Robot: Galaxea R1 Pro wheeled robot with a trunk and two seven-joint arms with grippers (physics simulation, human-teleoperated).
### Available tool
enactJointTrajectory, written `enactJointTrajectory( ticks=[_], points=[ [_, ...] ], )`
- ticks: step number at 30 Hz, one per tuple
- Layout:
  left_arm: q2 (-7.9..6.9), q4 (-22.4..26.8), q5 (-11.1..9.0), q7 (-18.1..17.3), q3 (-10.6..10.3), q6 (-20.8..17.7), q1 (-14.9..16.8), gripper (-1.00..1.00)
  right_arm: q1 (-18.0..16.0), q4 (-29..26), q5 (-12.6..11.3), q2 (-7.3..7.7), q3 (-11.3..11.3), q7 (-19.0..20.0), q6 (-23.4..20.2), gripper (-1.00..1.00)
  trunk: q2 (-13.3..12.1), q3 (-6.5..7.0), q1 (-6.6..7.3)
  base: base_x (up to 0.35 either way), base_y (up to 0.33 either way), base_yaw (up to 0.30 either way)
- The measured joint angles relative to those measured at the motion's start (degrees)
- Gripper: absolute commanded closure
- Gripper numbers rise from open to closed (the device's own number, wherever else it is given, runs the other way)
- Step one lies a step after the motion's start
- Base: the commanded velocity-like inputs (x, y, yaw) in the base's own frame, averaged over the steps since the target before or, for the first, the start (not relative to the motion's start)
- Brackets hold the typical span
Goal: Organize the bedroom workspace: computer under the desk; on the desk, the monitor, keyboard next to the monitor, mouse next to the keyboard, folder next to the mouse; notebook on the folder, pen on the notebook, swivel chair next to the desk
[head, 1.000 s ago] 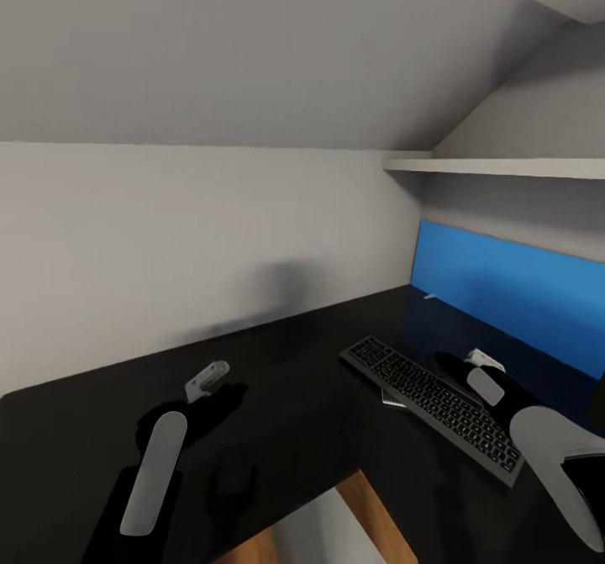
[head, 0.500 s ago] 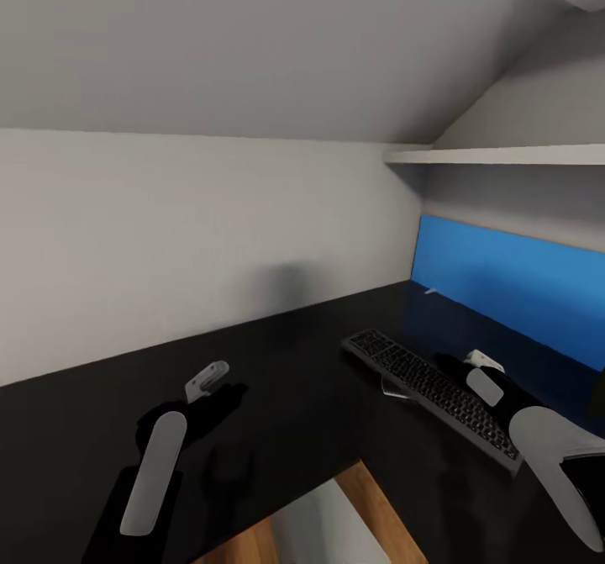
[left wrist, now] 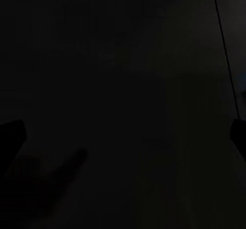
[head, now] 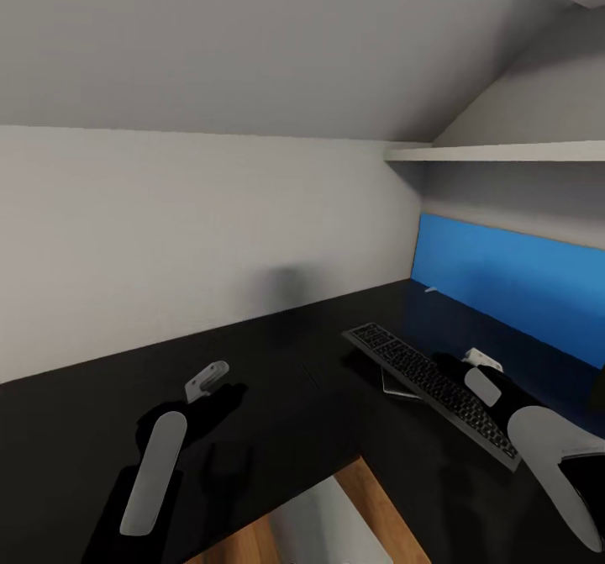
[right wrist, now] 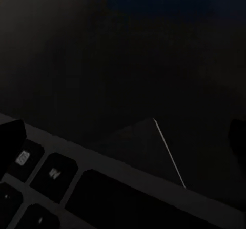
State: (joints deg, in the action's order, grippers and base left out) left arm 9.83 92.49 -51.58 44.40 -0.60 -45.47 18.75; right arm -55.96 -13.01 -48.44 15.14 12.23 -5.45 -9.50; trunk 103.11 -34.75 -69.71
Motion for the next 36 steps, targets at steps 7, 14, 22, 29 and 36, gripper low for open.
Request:
enactJointTrajectory(
  ticks=[7, 14, 22, 29, 36],
  points=[
    [0.01, 0.0, 0.0, 0.0, 0.0, 0.0, 0.0, -1.0, 0.0, -1.4, -0.7, -0.31, 0.0, 0.0, -0.1, -1.0, 1.2, -0.54, -0.66, 0.0, 0.0, 0.0],
    [0.01, 0.0, -0.1, 0.0, 0.1, 0.0, 0.0, -1.0, 0.0, -1.5, -1.0, -0.38, -0.1, 0.0, 0.1, -1.0, 1.2, -0.54, -0.66, 0.0, 0.0, 0.0],
    [0.07, -0.1, -0.1, 0.0, 0.0, 0.0, 0.0, -1.0, 0.0, -0.8, -0.9, -0.42, -0.1, 0.2, 0.3, -1.0, 1.2, -0.55, -0.69, -0.159, 0.0, 0.0],
    [0.05, -0.1, -0.1, -0.1, -0.1, 0.0, 0.0, -1.0, 0.0, -0.3, -0.9, -0.43, -0.1, 0.2, 0.5, -1.0, 1.2, -0.54, -0.69, -0.186, 0.023, 0.0],
    [0.01, -0.1, -0.2, -0.2, -0.1, 0.0, 0.0, -1.0, 0.0, -0.1, -0.7, -0.42, -0.1, 0.1, 0.6, -1.0, 1.2, -0.54, -0.67, -0.056, 0.013, 0.0]
  ],
)
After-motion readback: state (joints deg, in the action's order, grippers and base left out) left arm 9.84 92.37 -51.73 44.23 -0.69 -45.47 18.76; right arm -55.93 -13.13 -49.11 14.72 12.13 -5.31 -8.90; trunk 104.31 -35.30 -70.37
